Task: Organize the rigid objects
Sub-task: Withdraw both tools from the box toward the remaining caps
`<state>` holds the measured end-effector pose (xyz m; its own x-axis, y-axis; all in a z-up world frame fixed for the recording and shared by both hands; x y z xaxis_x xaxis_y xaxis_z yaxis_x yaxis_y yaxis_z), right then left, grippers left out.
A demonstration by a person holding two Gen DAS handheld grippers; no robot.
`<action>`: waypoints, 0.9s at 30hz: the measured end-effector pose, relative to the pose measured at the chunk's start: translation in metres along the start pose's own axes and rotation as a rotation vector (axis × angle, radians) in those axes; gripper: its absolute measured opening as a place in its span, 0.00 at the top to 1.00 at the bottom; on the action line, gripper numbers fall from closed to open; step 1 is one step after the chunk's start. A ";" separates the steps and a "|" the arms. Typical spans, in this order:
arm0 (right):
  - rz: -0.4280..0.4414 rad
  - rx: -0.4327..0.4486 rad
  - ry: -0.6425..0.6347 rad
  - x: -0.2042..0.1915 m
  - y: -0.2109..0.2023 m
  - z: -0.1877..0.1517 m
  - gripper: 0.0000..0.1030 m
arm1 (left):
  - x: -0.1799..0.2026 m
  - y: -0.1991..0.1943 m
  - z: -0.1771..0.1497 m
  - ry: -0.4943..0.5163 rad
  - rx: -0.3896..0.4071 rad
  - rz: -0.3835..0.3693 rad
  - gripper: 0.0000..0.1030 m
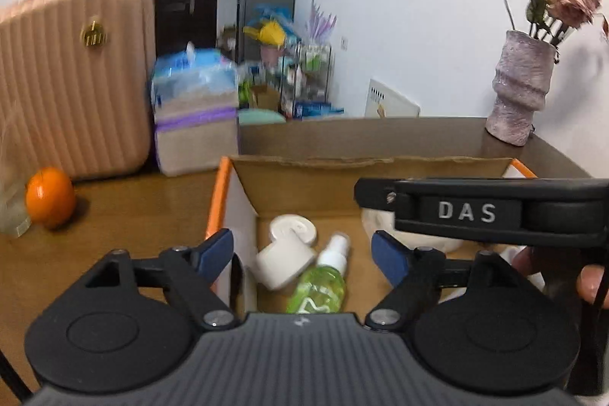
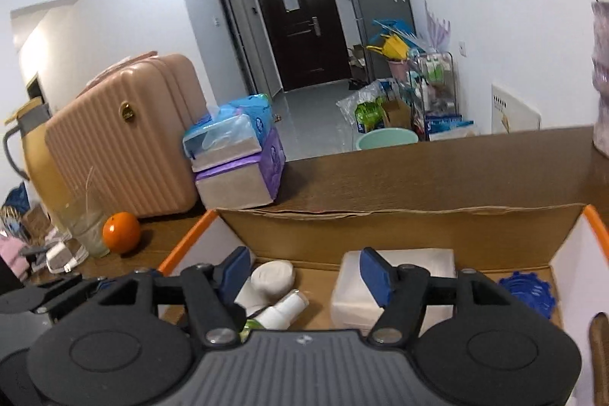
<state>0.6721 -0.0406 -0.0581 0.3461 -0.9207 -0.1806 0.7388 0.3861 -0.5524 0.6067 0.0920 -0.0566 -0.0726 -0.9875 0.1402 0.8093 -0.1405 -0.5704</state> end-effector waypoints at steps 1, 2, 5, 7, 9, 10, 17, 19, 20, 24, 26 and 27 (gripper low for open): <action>-0.002 0.001 0.006 0.004 -0.001 0.001 0.38 | -0.001 -0.001 -0.001 -0.023 -0.004 -0.007 0.20; 0.014 0.005 0.030 0.009 -0.002 0.001 0.38 | -0.001 -0.003 -0.002 -0.031 0.004 -0.005 0.20; 0.031 0.046 0.047 0.015 -0.014 0.005 0.38 | 0.002 -0.013 -0.003 -0.015 0.052 0.029 0.20; -0.012 0.077 0.001 0.016 -0.031 0.008 0.38 | 0.006 -0.026 -0.002 -0.001 0.083 0.049 0.15; -0.042 0.092 -0.030 0.020 -0.052 0.013 0.36 | 0.010 -0.046 0.002 0.014 0.128 0.046 0.11; -0.054 0.097 -0.028 0.024 -0.063 0.016 0.34 | 0.012 -0.056 0.006 0.028 0.146 0.051 0.09; -0.149 0.108 -0.051 0.065 -0.149 0.012 0.23 | 0.012 -0.136 0.022 0.102 0.291 0.144 0.01; -0.169 0.108 -0.059 0.073 -0.172 0.002 0.23 | 0.012 -0.154 0.017 0.102 0.318 0.154 0.01; -0.172 0.108 -0.064 0.076 -0.183 -0.003 0.23 | 0.013 -0.164 0.013 0.103 0.334 0.160 0.00; -0.201 0.144 -0.107 0.073 -0.220 -0.024 0.22 | 0.025 -0.198 -0.005 0.113 0.386 0.166 0.00; -0.213 0.191 -0.133 0.068 -0.240 -0.035 0.18 | 0.031 -0.216 -0.017 0.117 0.433 0.167 0.00; -0.212 0.215 -0.145 0.066 -0.250 -0.040 0.17 | 0.033 -0.224 -0.023 0.113 0.463 0.168 0.00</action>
<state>0.4868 -0.2007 0.0355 0.2386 -0.9700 0.0460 0.9031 0.2042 -0.3779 0.4095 0.0896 0.0578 0.0390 -0.9989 -0.0253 0.9870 0.0425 -0.1548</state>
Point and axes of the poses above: each gripper's, at about its wrist camera, not at the fingertips, and y roughly the way its jaws point, x to its right, z to its top, the point moved 6 cm from there along y, roughly the way its jaws point, and after that the axes turned 4 degrees about -z, right-handed, at the moved point
